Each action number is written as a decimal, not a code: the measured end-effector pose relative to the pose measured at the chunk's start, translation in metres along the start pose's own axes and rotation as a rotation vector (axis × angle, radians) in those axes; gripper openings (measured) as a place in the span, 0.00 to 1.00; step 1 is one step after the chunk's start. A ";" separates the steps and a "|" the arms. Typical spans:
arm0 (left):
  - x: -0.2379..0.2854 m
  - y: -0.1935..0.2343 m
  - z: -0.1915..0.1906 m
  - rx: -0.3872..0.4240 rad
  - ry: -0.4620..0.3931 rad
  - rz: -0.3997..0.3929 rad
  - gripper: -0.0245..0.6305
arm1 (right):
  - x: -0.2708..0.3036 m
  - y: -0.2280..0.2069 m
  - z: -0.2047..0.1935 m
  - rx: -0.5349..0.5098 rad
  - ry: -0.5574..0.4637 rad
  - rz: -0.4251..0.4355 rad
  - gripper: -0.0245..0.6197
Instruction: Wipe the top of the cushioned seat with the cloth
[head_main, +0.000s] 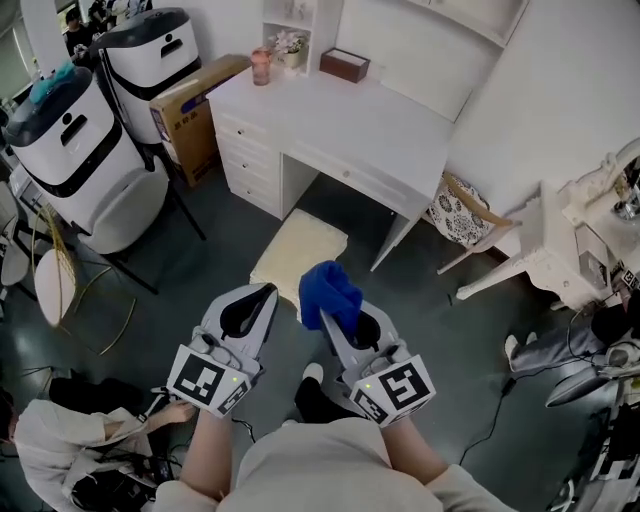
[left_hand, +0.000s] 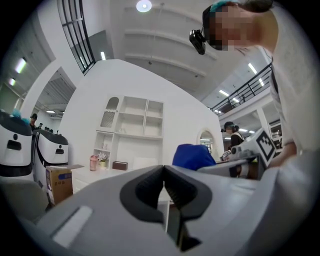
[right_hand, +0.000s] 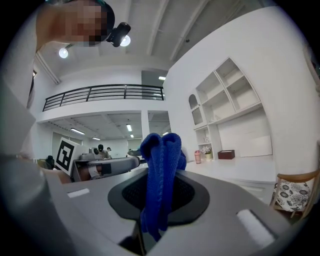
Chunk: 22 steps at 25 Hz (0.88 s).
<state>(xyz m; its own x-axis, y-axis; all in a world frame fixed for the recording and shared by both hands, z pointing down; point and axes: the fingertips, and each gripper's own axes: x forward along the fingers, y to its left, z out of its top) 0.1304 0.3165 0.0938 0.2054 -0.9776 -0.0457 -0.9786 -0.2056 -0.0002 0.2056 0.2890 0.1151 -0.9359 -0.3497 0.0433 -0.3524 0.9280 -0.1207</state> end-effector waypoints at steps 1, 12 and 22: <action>0.009 0.007 0.001 0.000 0.001 0.005 0.04 | 0.008 -0.008 0.002 0.001 0.001 0.003 0.14; 0.088 0.047 0.002 0.015 -0.008 0.025 0.04 | 0.060 -0.083 0.015 0.009 -0.010 0.011 0.14; 0.123 0.073 -0.012 0.007 0.023 -0.005 0.04 | 0.087 -0.114 0.006 0.041 0.001 -0.030 0.14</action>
<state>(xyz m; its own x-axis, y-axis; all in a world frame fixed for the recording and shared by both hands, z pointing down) 0.0840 0.1804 0.1003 0.2103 -0.9774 -0.0227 -0.9776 -0.2102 -0.0074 0.1641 0.1516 0.1264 -0.9248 -0.3773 0.0485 -0.3801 0.9110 -0.1603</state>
